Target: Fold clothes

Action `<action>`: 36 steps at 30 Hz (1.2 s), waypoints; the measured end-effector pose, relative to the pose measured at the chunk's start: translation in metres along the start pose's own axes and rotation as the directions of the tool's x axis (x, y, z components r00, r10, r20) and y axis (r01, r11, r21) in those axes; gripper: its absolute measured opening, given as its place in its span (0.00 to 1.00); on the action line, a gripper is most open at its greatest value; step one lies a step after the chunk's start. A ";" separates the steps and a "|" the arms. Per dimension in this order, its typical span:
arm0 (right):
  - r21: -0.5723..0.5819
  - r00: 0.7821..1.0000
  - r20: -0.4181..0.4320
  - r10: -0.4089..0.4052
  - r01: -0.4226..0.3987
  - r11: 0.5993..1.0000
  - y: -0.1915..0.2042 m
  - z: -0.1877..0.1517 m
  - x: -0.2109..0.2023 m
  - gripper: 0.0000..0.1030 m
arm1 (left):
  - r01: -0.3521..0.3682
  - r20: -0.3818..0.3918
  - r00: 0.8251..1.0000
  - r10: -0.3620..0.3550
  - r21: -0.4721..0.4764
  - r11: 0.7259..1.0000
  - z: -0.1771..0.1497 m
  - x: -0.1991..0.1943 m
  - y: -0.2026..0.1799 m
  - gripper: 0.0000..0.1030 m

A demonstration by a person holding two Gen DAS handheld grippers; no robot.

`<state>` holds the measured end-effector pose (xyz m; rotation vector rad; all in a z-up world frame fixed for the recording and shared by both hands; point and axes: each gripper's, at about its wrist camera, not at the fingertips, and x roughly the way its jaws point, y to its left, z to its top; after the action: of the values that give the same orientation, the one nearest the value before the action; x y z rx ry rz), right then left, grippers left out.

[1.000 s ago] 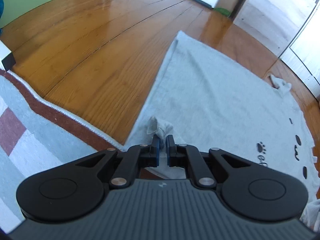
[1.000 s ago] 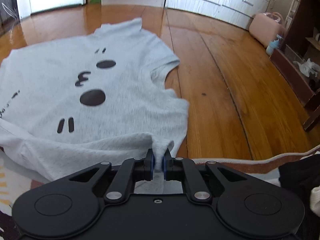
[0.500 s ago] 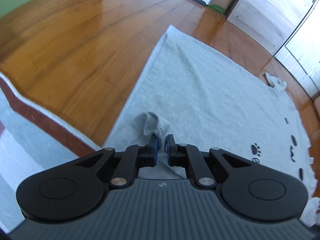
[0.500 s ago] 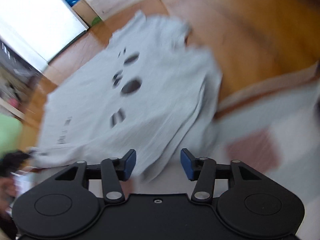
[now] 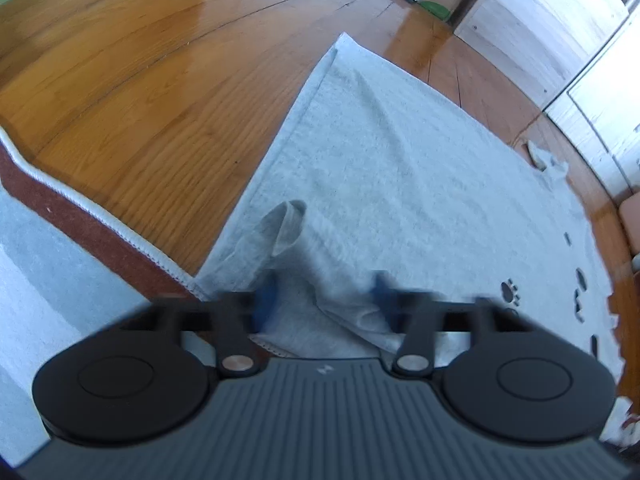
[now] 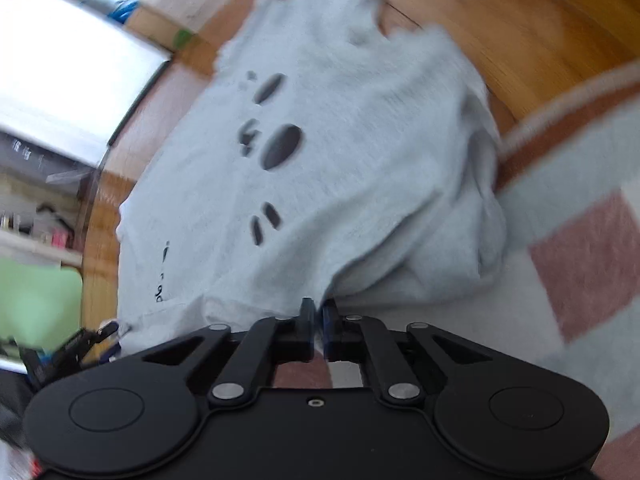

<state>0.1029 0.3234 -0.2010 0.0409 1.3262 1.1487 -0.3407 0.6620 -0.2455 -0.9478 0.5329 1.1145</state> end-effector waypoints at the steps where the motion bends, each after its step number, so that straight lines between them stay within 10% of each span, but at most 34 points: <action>1: -0.043 1.000 0.030 0.000 0.001 0.999 0.006 -0.001 -0.008 0.06 | 0.008 0.003 1.000 -0.008 0.010 1.000 0.001 -0.003 -0.001 0.04; 8: -0.180 0.985 0.152 0.082 -0.054 0.982 0.020 -0.020 -0.062 0.06 | 0.169 0.088 0.982 -0.167 -0.018 0.985 0.013 -0.058 -0.008 0.04; 14: -0.170 0.992 0.123 -0.003 0.024 0.985 0.019 -0.025 -0.047 0.06 | 0.167 -0.024 0.985 -0.171 -0.109 0.980 0.003 -0.024 0.003 0.06; 24: -0.103 0.999 0.048 0.016 -0.011 0.995 0.011 -0.017 -0.019 0.13 | 0.132 -0.047 0.990 -0.132 0.002 0.991 -0.003 -0.006 -0.015 0.06; 29: -0.008 0.997 0.049 0.054 -0.054 0.999 0.001 -0.011 -0.009 0.51 | 0.162 -0.045 0.986 -0.161 0.013 0.987 0.002 -0.010 -0.012 0.07; 36: -0.035 0.999 0.023 -0.029 0.030 0.999 0.010 0.014 0.013 0.47 | 0.178 -0.084 0.981 -0.176 0.018 0.984 0.006 0.012 -0.015 0.44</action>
<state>0.1045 0.3447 -0.1999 0.0083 1.2818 1.1434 -0.3229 0.6710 -0.2457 -1.0024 0.5179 0.9096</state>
